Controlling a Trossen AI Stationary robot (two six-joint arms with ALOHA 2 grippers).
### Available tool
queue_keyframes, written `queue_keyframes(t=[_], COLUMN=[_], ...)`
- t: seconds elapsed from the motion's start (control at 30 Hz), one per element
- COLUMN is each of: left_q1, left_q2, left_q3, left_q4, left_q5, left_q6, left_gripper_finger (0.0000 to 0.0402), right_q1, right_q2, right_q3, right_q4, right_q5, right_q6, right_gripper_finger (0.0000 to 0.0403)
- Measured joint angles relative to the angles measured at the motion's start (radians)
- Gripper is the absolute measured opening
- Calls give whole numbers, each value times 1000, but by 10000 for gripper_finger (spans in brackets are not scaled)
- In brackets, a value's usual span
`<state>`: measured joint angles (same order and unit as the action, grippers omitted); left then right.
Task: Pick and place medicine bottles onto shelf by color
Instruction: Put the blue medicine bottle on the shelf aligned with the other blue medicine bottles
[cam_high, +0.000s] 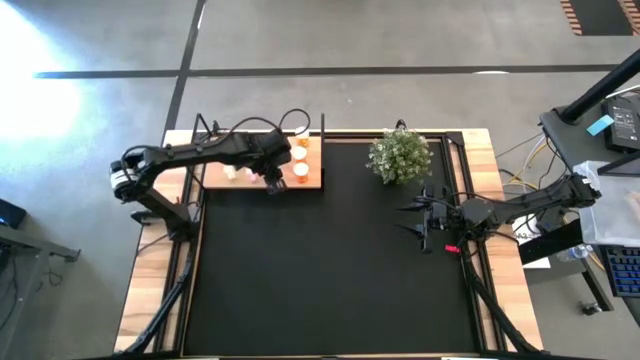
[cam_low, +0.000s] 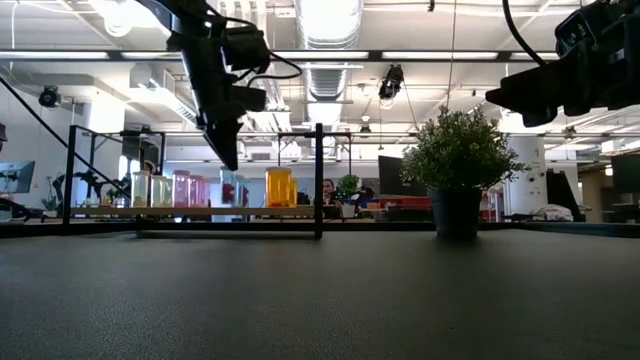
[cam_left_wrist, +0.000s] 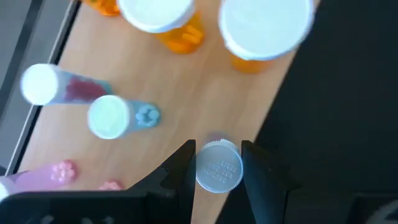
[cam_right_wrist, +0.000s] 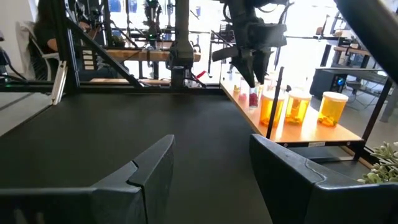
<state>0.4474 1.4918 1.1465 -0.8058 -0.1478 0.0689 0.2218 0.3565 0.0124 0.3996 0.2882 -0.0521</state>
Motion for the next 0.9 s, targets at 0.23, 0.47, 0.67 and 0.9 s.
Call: queue_keyframes(t=[0.23, 0.47, 0.67, 0.9], left_q1=[45, 51, 51, 51], left_q2=[1, 15, 28, 28], left_q3=[2, 2, 5, 5], left_q4=[-7, -14, -10, -10], left_q5=[42, 57, 69, 69], left_q6=[-1, 0, 1, 16], left_gripper_finger=[97, 97, 97, 97], right_q1=[0, 0, 0, 0], right_q2=[0, 0, 0, 0], right_q3=[0, 0, 0, 0], right_q4=[0, 0, 0, 0], right_q5=[0, 0, 0, 0], right_q6=[0, 0, 0, 0], right_gripper_finger=[199, 199, 199, 199])
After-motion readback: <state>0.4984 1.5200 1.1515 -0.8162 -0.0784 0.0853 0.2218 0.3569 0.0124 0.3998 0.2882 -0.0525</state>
